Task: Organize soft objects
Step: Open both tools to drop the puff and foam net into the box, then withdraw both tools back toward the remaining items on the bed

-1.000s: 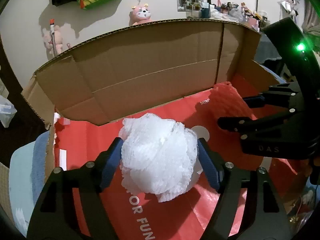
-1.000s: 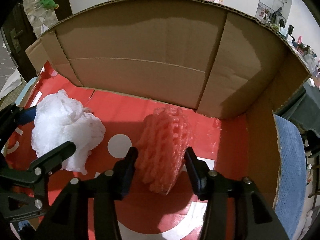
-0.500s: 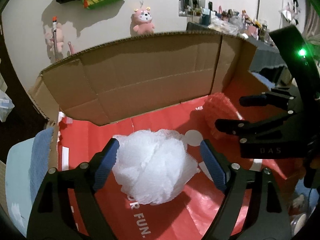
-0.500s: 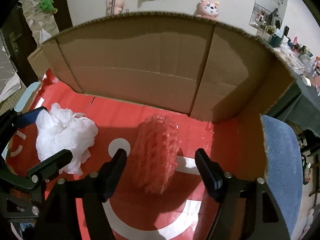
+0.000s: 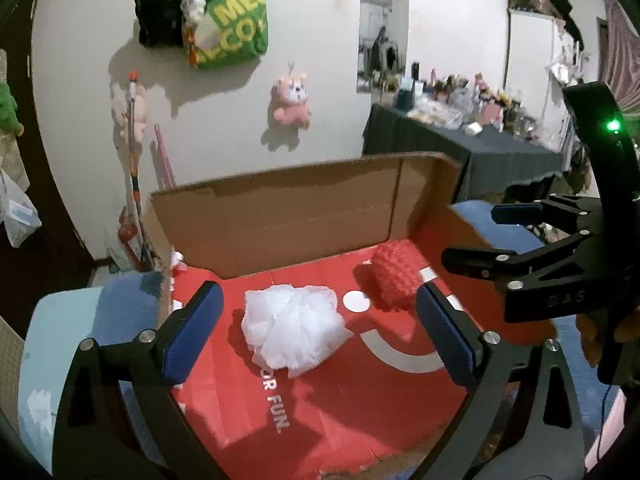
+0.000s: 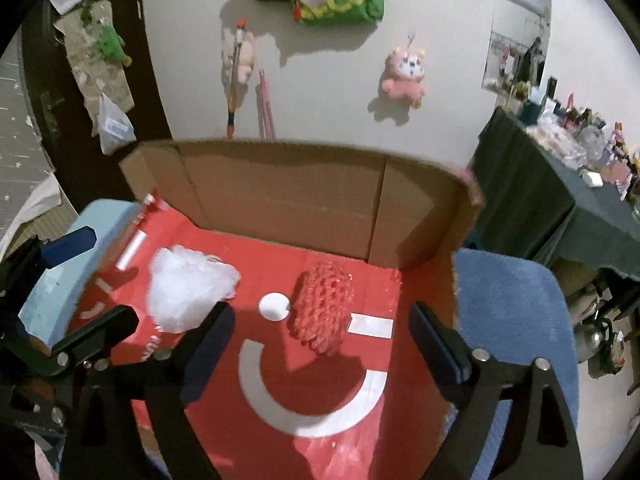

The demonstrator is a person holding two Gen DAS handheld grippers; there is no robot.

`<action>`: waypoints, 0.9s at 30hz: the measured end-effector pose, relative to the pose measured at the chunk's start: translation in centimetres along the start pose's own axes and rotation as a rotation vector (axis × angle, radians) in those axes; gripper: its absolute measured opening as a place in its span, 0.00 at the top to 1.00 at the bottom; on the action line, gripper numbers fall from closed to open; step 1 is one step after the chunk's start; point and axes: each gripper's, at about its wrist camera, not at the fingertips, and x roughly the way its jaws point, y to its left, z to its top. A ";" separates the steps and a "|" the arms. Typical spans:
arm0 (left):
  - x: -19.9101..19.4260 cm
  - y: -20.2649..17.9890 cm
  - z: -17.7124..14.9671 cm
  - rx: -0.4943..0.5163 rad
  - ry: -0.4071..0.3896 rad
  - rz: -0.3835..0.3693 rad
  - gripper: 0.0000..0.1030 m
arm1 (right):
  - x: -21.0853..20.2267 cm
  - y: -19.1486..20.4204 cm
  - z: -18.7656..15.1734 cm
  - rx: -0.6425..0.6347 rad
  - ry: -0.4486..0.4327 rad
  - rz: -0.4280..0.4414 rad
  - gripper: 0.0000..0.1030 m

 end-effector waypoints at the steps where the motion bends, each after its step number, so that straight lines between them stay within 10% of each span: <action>1: -1.0 -0.1 -0.1 -0.002 -0.016 0.002 0.05 | -1.1 0.3 -0.2 0.002 -0.021 0.003 0.08; 27: -20.0 -4.3 -11.5 -0.051 -0.335 0.044 0.00 | -21.7 6.1 -17.1 -0.064 -0.436 -0.083 0.00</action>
